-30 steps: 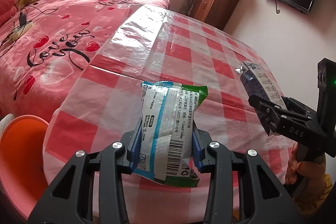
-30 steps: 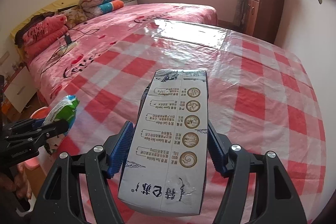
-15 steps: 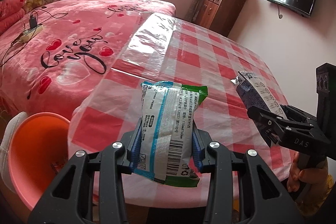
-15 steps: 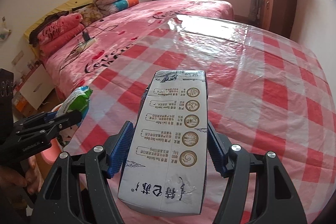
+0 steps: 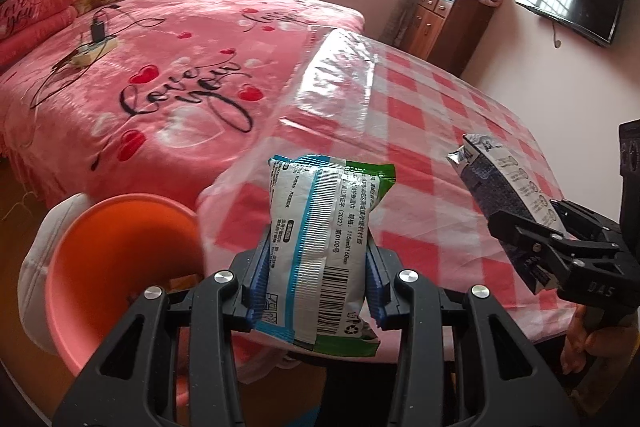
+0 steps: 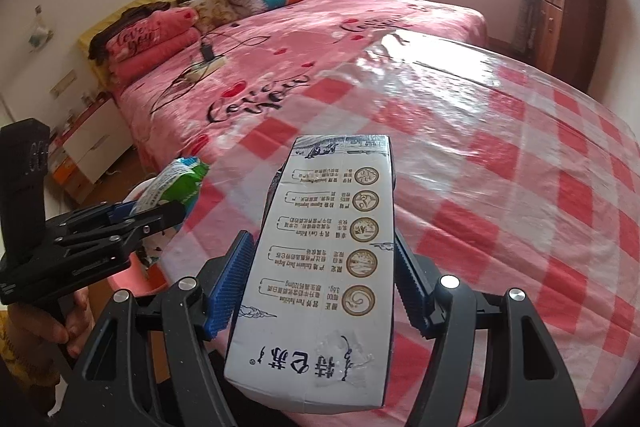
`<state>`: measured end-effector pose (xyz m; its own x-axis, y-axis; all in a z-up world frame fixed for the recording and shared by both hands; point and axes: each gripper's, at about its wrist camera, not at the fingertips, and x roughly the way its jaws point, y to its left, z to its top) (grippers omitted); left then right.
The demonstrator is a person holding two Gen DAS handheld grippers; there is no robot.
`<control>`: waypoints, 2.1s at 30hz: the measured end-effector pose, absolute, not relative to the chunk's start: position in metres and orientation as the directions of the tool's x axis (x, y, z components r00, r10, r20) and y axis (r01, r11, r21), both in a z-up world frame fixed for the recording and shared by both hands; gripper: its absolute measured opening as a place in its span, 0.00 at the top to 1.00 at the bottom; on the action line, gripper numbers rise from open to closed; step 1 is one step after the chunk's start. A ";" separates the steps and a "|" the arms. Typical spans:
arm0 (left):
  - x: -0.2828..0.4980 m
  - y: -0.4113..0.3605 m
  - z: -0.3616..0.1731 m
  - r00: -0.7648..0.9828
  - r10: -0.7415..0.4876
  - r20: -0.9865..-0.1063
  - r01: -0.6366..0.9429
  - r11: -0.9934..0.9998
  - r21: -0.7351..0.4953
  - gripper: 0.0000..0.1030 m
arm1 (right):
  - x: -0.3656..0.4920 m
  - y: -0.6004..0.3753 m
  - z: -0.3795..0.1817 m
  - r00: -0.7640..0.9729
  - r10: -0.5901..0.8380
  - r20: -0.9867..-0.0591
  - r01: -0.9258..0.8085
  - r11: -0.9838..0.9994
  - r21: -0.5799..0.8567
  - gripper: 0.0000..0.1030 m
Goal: Collect trash
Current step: 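Carry both cartons to the orange bucket with both grippers, then open both grippers over the orange bucket to drop the cartons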
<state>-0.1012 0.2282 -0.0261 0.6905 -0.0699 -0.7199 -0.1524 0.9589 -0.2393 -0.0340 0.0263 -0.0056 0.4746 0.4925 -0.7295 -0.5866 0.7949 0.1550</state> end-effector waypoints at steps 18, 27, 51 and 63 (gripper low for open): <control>-0.141 0.295 -0.055 0.635 0.037 -0.772 -0.316 0.924 -0.217 0.60 | -0.061 0.105 -0.012 0.335 0.554 -0.762 -0.733 0.661 0.158 0.34; -0.153 0.321 -0.069 0.607 0.085 -0.790 -0.382 0.903 -0.196 0.60 | -0.072 0.151 -0.013 0.257 0.580 -0.773 -0.795 0.582 0.172 0.34; -0.167 0.368 -0.103 0.533 0.136 -0.835 -0.492 0.853 -0.175 0.60 | -0.081 0.245 -0.041 0.161 0.548 -0.821 -0.887 0.446 0.124 0.37; -0.159 0.371 -0.116 0.492 0.150 -0.858 -0.513 0.846 -0.145 0.58 | -0.068 0.258 -0.060 0.129 0.534 -0.835 -0.882 0.448 0.150 0.33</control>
<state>-0.1590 0.3713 -0.1156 0.4915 0.1503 -0.8578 -0.5126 0.8462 -0.1454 -0.0681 0.2584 -0.0600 0.1295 0.5342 -0.8354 -0.8815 0.4478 0.1497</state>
